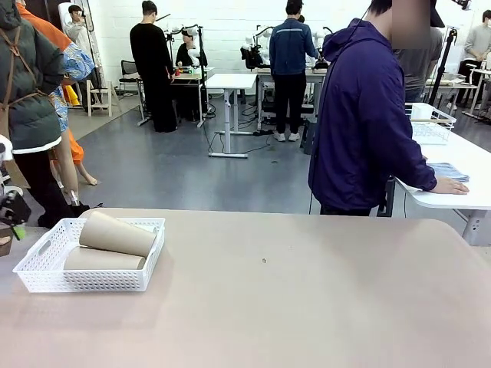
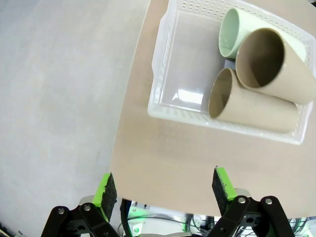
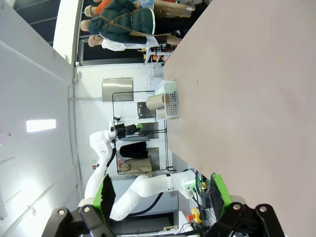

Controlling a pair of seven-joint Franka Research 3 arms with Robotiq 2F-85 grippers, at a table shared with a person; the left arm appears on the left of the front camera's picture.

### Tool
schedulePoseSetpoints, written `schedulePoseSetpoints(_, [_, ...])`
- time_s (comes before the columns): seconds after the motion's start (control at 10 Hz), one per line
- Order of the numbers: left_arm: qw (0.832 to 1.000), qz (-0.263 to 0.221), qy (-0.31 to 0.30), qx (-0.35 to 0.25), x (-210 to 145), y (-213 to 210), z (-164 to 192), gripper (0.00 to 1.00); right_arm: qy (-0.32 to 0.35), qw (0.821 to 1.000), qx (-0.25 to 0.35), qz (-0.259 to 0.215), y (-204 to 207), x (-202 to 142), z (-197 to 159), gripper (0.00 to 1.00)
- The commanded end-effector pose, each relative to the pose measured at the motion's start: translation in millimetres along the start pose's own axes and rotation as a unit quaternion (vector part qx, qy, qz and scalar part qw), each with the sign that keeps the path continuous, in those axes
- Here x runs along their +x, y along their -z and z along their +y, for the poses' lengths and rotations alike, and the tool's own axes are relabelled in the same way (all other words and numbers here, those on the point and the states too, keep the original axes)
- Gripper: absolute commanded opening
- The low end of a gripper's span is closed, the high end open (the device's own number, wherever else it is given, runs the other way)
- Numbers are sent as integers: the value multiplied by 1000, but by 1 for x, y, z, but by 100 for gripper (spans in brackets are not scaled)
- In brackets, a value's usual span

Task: Clean and organize the cups into the basket.
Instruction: Move the Organizing basket back to the left side of the table.

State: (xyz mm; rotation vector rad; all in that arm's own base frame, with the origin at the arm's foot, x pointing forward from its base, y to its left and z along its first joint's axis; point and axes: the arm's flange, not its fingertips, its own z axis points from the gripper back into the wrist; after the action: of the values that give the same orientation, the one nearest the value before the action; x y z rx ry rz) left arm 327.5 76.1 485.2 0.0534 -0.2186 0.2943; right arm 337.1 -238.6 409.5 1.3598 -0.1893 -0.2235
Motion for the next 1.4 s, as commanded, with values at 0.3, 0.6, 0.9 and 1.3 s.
schedulePoseSetpoints(0.3, [1000, 0, 0, 0, 0, 0, 0, 100, -2, 1000, 1, 1, 3, -3, 2, 100])
schedulePoseSetpoints(0.6, [1000, 6, -2, 2, -4, -3, 0, 100, -2, 1000, 1, 1, 3, -3, 2, 100])
schedulePoseSetpoints(0.9, [923, 148, 51, -353, 33, -38, 78, 100, -2, 1000, 1, 1, 3, -3, 2, 100])
schedulePoseSetpoints(1.3, [852, 142, 43, -503, 72, -8, 173, 100, -2, 1000, 1, 1, 3, -3, 2, 100])
